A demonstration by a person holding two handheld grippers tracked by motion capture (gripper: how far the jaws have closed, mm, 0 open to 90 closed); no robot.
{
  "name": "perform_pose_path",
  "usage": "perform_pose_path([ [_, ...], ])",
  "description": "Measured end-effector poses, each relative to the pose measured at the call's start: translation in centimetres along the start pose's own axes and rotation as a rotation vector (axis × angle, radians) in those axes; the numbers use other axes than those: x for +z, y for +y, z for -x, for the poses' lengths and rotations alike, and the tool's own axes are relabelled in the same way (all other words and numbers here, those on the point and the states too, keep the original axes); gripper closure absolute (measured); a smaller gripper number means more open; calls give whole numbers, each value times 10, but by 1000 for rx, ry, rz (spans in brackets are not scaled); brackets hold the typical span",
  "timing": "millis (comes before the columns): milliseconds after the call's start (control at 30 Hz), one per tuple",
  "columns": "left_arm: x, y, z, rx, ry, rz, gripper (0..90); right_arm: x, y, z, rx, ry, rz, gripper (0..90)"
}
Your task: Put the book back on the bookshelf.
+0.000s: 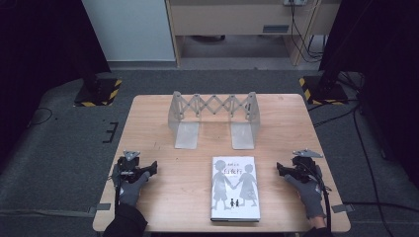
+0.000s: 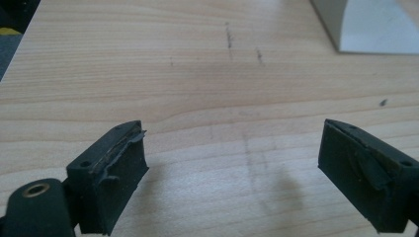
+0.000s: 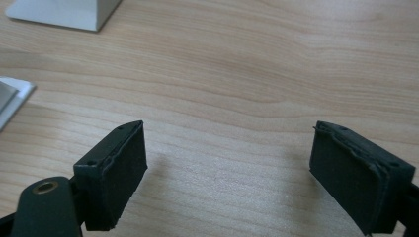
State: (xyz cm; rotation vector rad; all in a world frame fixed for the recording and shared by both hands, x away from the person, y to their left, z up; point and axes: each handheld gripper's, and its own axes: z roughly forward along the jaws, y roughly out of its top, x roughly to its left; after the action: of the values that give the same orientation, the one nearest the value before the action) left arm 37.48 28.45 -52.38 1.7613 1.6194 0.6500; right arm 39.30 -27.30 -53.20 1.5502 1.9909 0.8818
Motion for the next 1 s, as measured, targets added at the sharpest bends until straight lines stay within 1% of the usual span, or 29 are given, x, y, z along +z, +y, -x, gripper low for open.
perform_pose_path([
  [67, -3, 1, 2, -5, -13, 13, 110, -4, 1, -1, 10, 9, 14, 146],
  [100, -3, 1, 2, -5, -13, 13, 110, -6, 1, -1, 13, 13, 19, 146],
  [167, -7, 1, 7, -4, -31, 26, 115, -10, 2, -2, 18, 17, 32, 146],
  [267, -12, 3, 11, -5, -43, 44, 116, -15, 2, -3, 31, 29, 51, 147],
  [333, -14, 4, 14, -7, -66, 55, 118, -19, 3, -4, 32, 42, 68, 149],
  [433, -17, 4, 18, -2, -80, 60, 118, -23, 5, -7, 40, 74, 89, 157],
  [600, -23, 5, 26, -6, -111, 73, 117, -31, 8, -15, 30, 101, 120, 158],
  [767, -31, 6, 36, 19, -138, 96, 119, -36, 10, -24, 19, 120, 140, 158],
  [833, -32, 6, 41, 29, -151, 104, 120, -37, 10, -28, 11, 140, 142, 158],
  [900, -33, 6, 47, 42, -165, 102, 121, -38, 11, -32, 2, 153, 145, 159],
  [967, -34, 5, 53, 55, -169, 104, 124, -40, 11, -36, -5, 163, 151, 160],
  [1000, -34, 5, 56, 60, -180, 103, 128, -40, 11, -37, -7, 168, 156, 160],
])
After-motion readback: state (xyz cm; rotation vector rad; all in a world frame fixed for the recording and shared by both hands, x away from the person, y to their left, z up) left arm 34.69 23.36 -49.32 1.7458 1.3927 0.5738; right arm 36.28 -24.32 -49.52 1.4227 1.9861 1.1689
